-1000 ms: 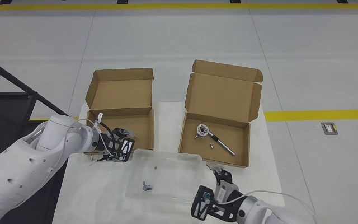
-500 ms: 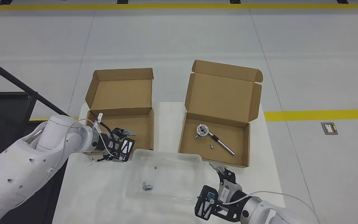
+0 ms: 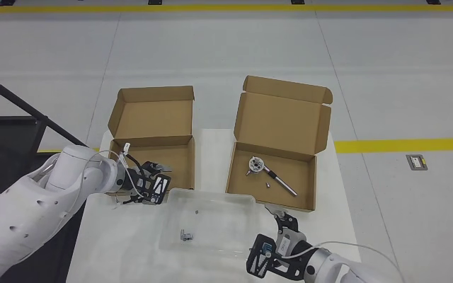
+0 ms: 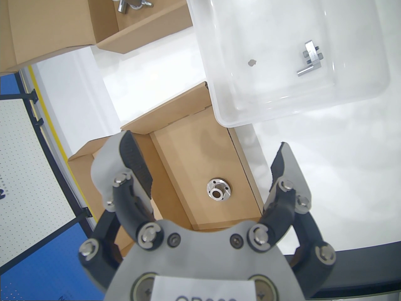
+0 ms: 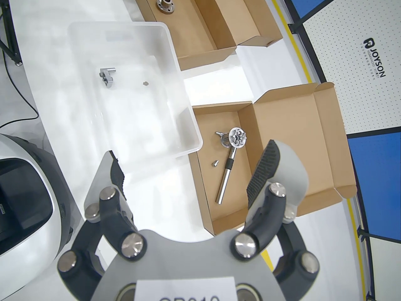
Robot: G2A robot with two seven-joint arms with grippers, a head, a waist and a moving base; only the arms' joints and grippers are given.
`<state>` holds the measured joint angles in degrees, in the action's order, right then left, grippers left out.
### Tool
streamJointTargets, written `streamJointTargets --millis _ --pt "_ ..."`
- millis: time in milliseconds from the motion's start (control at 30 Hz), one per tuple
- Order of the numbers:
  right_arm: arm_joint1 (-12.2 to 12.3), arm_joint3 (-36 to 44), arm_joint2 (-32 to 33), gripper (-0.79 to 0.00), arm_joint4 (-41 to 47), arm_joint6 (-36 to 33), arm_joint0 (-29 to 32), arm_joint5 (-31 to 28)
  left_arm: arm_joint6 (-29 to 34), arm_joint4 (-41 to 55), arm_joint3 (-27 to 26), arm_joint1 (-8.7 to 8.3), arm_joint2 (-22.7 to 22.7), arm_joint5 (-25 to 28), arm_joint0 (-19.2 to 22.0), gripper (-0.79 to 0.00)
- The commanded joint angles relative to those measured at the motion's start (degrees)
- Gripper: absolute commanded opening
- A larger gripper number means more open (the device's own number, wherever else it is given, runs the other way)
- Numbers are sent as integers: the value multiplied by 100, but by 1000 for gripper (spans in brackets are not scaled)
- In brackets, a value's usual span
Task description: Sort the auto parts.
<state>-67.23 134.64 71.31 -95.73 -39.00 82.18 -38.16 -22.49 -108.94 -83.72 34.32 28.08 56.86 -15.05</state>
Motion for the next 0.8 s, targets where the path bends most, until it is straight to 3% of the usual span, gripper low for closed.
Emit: streamJointTargets --millis 0,767 --pt "0 0 0 0 0 0 0 0 0 0 0 0 0 0 0 0" --pt "0 0 0 0 0 0 0 0 -24 19 -74 -1 15 -60 -38 0"
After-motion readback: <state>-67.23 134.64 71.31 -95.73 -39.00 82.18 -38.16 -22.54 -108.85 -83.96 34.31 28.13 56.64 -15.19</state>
